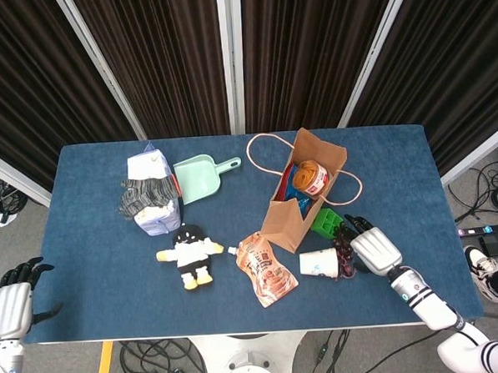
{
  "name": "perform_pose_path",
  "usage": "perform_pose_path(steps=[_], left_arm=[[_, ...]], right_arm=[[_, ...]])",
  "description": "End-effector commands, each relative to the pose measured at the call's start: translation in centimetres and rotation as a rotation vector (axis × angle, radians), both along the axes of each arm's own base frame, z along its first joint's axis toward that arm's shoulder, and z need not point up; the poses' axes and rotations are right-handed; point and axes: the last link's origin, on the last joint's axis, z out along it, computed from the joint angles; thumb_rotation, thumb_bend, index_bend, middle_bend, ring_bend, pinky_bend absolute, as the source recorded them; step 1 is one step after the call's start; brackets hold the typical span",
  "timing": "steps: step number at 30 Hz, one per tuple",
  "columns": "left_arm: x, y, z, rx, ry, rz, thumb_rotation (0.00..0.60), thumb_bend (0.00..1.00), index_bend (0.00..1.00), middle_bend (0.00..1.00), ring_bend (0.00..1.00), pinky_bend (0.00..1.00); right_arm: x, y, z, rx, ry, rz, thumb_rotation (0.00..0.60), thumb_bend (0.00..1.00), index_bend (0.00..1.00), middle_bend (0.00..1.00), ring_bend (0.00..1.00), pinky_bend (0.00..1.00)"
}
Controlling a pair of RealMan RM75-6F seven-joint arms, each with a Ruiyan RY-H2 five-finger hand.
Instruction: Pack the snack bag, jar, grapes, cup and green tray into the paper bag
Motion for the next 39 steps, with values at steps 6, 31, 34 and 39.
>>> perform_pose_path(steps=[6,31,34,39], left_arm=[[-0.1,0.0,0.0,0.003,-0.004,0.000,0.600,0.12,0.37,0.29,0.21,0.22],[-0.2,-0.2,0.2,0.004,-0.015,-0.003,0.600,0.11,0.37,0.29,0.21,0.22],[-0.1,-0.2,0.2,0.002,-0.013,-0.007,0.600,0.12,0.37,0.29,0.21,0.22],[0.0,0.0,0.3,0.003,-0.010,-0.008,0.600,0.11,0.37,0.29,0.21,0.22]], right_arm=[[-1.0,0.9,-0.8,0.006,0.030,0.012,0.600,0.11,0.25,0.27,0.00,0.12],[0.0,0.2,-0.6,-0.112,-0.123,0.068,0.600,0.37,0.70,0.61,0.26,0.25],[0.6,0.1,0.7,-0.133,-0.159,0.091,0.600,0.37,0.70,0.61,0.26,0.25],[2.2,-0.2,4.1,-0.190,-0.237,0.127,0.600,0.37,0.70,0.61,0.26,0.25]])
